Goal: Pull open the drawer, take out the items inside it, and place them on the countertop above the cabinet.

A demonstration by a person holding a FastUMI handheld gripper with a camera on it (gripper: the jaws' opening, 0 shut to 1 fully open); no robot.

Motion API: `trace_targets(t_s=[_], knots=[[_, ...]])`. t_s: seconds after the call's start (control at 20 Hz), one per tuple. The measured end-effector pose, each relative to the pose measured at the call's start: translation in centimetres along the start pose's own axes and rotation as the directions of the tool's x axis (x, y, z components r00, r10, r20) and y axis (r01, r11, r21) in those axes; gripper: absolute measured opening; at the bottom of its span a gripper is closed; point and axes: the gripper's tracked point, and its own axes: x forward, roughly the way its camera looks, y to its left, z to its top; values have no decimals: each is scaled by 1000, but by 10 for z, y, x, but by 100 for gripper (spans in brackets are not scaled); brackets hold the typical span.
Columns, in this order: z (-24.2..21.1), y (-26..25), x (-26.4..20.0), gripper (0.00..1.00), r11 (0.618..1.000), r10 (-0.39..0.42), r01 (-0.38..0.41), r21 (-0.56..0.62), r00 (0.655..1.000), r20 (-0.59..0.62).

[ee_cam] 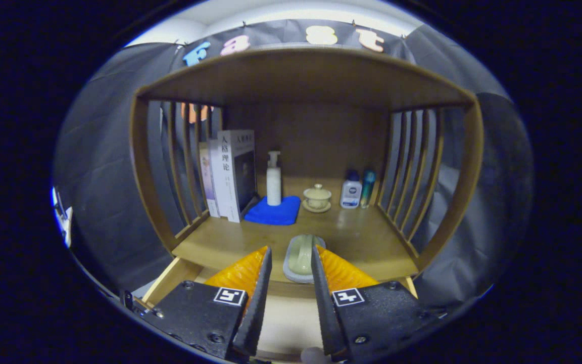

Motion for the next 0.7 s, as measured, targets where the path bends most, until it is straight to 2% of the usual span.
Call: trace_targets(t_s=[0.05, 0.2, 0.45, 0.7], knots=[[-4, -2, -14, 50, 1000, -8, 8, 3, 999, 43], [-26, -6, -53, 99, 999, -17, 13, 30, 992, 128], [-76, 4, -104, 99, 999, 9, -19, 49, 982, 190], [-132, -1, -124, 99, 999, -20, 10, 51, 981, 193]])
